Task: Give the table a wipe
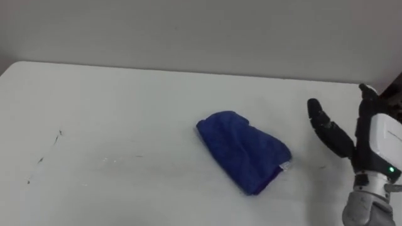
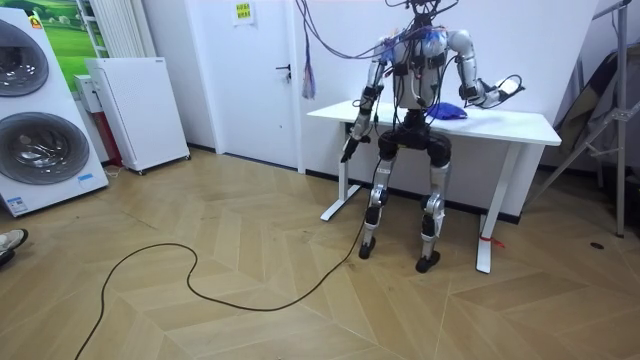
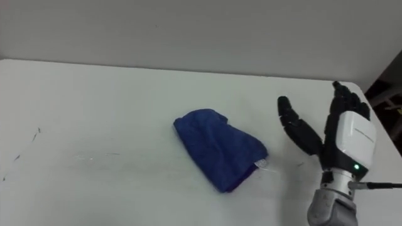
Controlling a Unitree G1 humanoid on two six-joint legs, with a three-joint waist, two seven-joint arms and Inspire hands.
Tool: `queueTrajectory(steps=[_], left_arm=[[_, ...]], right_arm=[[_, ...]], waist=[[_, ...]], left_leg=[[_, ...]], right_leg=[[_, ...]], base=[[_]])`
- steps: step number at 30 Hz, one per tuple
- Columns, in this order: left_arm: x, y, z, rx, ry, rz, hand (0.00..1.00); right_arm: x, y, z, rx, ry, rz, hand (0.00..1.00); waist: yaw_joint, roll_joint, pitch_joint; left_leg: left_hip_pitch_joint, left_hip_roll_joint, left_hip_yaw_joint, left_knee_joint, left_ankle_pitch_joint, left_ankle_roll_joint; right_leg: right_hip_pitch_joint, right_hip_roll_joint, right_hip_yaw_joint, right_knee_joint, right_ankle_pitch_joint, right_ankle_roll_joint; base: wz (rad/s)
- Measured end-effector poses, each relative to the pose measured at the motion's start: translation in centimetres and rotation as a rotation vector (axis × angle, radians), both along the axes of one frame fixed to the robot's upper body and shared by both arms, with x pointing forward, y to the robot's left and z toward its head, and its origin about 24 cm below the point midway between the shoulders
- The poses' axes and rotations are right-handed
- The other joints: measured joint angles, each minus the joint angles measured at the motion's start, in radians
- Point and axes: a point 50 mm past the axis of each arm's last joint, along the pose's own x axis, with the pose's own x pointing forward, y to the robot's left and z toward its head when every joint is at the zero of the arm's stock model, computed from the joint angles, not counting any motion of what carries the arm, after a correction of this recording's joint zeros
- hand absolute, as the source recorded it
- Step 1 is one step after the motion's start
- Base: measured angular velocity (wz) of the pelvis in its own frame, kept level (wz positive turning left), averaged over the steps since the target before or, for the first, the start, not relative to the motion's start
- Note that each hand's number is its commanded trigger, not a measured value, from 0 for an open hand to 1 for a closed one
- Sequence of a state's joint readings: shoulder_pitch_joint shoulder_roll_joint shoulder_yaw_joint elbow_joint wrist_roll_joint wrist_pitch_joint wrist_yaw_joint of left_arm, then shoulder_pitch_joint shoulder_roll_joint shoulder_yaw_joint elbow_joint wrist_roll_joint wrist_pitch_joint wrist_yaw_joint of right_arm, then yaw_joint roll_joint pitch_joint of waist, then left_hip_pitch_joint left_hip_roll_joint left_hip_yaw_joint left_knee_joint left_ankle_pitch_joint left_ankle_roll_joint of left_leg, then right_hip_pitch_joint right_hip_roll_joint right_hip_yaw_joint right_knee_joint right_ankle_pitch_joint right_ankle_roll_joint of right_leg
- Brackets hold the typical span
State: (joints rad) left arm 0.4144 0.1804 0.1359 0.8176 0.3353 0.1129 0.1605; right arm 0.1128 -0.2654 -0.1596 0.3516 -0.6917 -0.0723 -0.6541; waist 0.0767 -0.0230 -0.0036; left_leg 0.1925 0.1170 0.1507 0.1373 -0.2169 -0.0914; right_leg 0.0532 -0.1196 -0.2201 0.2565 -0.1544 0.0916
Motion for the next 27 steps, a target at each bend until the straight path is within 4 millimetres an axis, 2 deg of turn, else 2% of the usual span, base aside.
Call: queueTrajectory(steps=[3, 6, 9, 12, 16, 17, 22, 27], left_arm=[[-0.3, 0.1, 0.0, -0.002, 0.005, 0.006, 0.00], [-0.3, 0.1, 0.0, -0.014, 0.010, 0.010, 0.00], [-0.4, 0.2, 0.0, -0.021, 0.005, 0.026, 0.00], [-0.2, 0.4, 0.1, -0.025, -0.004, 0.035, 0.00], [-0.3, 1.2, 0.5, -0.008, -0.029, 0.084, 0.00], [-0.4, 1.5, 0.6, 0.003, -0.032, 0.101, 0.00], [-1.2, 1.8, 0.8, 0.013, -0.020, 0.124, 0.00], [-0.8, 2.0, 0.9, 0.019, -0.040, 0.128, 0.00]], right_arm=[[-0.4, -0.8, 0.3, 0.008, -0.039, -0.050, 0.00], [-0.6, -1.2, 0.4, 0.004, -0.054, -0.074, 0.00], [-1.7, -2.0, -0.4, 0.059, -0.037, -0.133, 0.00], [-3.2, -3.6, -1.2, 0.128, -0.026, -0.243, 0.00], [-6.2, -6.0, -3.3, 0.225, 0.031, -0.443, 0.00], [-7.2, -6.7, -3.8, 0.258, 0.040, -0.514, 0.00], [-10.1, -8.3, -4.5, 0.338, 0.000, -0.719, 0.00], [-12.3, -9.3, -4.9, 0.369, -0.030, -0.859, 0.00]], waist=[[-0.002, -0.002, -0.0003], [-0.020, -0.001, 0.0008], [-0.033, -0.006, 0.0019], [-0.045, -0.014, 0.0076], [-0.053, -0.026, 0.0059], [-0.065, -0.029, 0.0050], [-0.088, -0.031, 0.0049], [-0.108, -0.033, 0.0043]], left_leg=[[0.001, 0.000, 0.002, 0.001, 0.000, 0.000], [0.001, 0.000, 0.001, 0.003, 0.000, 0.000], [0.000, 0.000, 0.001, 0.005, 0.000, 0.000], [0.000, 0.000, 0.001, 0.005, 0.000, 0.000], [-0.001, -0.001, 0.005, 0.004, 0.000, 0.000], [-0.004, -0.001, 0.004, 0.004, -0.001, 0.001], [-0.004, -0.001, 0.014, 0.004, -0.002, 0.002], [-0.004, -0.002, 0.025, -0.001, -0.003, 0.004]], right_leg=[[0.000, 0.000, 0.000, 0.000, 0.000, 0.000], [0.002, 0.000, 0.000, -0.001, 0.000, 0.000], [0.002, -0.001, 0.001, -0.001, -0.002, 0.000], [0.002, -0.001, 0.001, -0.001, -0.003, 0.000], [-0.004, 0.002, 0.015, 0.002, -0.004, 0.000], [-0.006, 0.001, 0.014, 0.002, -0.005, 0.000], [-0.010, 0.003, 0.027, 0.001, -0.005, 0.000], [-0.019, 0.004, 0.036, 0.002, -0.004, 0.000]], base=[[0.00], [0.00], [0.00], [0.00], [-0.04], [0.03], [-0.05], [-0.05]])
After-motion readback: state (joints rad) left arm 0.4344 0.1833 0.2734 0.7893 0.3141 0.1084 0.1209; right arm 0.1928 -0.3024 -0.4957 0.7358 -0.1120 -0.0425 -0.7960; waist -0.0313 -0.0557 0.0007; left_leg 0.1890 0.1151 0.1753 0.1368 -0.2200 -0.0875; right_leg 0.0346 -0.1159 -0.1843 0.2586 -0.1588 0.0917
